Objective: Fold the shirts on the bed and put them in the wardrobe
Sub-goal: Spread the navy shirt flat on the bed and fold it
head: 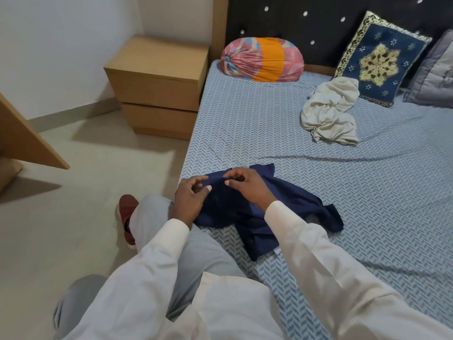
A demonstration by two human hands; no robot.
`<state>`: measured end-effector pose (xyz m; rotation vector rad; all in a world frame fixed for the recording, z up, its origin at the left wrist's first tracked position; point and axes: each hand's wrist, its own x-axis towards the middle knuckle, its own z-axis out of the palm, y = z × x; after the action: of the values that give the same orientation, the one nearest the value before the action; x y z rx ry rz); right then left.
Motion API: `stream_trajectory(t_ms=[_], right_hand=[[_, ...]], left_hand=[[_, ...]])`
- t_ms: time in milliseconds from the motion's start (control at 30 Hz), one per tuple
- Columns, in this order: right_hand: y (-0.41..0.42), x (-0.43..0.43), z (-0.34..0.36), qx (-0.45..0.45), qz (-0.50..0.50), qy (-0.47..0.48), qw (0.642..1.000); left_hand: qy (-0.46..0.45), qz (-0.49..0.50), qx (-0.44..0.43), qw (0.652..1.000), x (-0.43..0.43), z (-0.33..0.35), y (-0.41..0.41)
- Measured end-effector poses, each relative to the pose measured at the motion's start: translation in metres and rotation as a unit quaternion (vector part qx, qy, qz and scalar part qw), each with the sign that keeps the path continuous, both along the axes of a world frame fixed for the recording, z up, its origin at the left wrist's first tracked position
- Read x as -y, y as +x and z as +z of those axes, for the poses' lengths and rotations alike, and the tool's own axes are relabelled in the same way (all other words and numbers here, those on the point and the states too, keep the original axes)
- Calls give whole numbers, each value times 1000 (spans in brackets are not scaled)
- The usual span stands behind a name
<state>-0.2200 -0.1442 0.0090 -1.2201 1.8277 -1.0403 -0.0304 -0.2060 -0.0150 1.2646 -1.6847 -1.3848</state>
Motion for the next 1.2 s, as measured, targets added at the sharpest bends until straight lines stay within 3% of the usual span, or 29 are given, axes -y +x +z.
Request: stream_trajectory(t_ms=[267,567,833,1000,1200], right_hand=[[4,0,-1,-29,-16,-37,999],[17,4,2,-23,5,-40,999],[26,8,9,-85,4,-49,995],[29,9,13,-99,-4,-54,994],[30,8,15,-50,-12,-68,996]], left_hand=[[-6,1,-46,999,-5,5,-6],[-28,6,-32,999,-7,10,-4],[-98,-31,1,995,4,21,-2],[-72,-9,0,997,19,32,4],[-37,-32,0,999,9,34,5]])
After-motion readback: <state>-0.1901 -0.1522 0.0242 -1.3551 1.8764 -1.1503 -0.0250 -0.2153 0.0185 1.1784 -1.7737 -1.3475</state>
